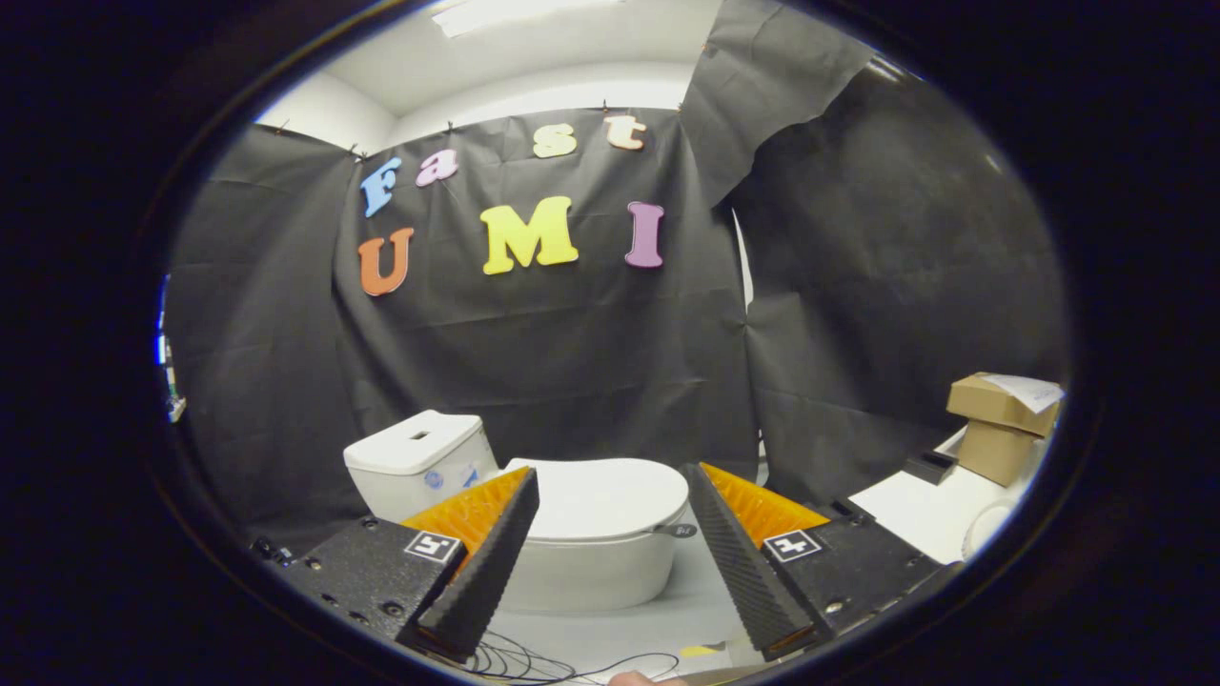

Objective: Open the toilet lid.

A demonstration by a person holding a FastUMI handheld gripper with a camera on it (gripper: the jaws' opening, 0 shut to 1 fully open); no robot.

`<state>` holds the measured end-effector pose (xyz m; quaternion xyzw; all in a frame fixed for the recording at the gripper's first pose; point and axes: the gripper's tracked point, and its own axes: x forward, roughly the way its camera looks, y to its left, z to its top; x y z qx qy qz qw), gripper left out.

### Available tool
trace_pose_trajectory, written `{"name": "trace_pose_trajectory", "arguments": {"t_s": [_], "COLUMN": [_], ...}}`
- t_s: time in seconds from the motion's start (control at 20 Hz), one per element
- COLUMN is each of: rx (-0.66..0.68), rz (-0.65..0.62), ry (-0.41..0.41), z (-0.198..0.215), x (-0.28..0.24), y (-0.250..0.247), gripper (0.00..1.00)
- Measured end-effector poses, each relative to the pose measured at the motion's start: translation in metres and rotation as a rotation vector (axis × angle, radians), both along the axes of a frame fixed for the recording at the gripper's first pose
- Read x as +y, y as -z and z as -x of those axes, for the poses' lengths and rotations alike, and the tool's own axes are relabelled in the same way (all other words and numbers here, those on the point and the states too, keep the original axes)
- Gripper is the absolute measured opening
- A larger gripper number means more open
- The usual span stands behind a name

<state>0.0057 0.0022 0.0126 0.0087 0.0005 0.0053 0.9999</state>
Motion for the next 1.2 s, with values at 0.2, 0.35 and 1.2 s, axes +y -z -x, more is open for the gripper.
{"name": "trace_pose_trajectory", "arguments": {"t_s": [0.2,0.35,1.2], "rx": [-0.003,0.004,0.224], "rz": [-0.013,-0.027,-0.202], "ry": [0.013,0.033,0.001], "z": [-0.004,-0.011,-0.058], "x": [-0.006,-0.012,-0.026], "y": [-0.004,-0.005,0.000], "gripper": [1.00,1.00,1.00]}}
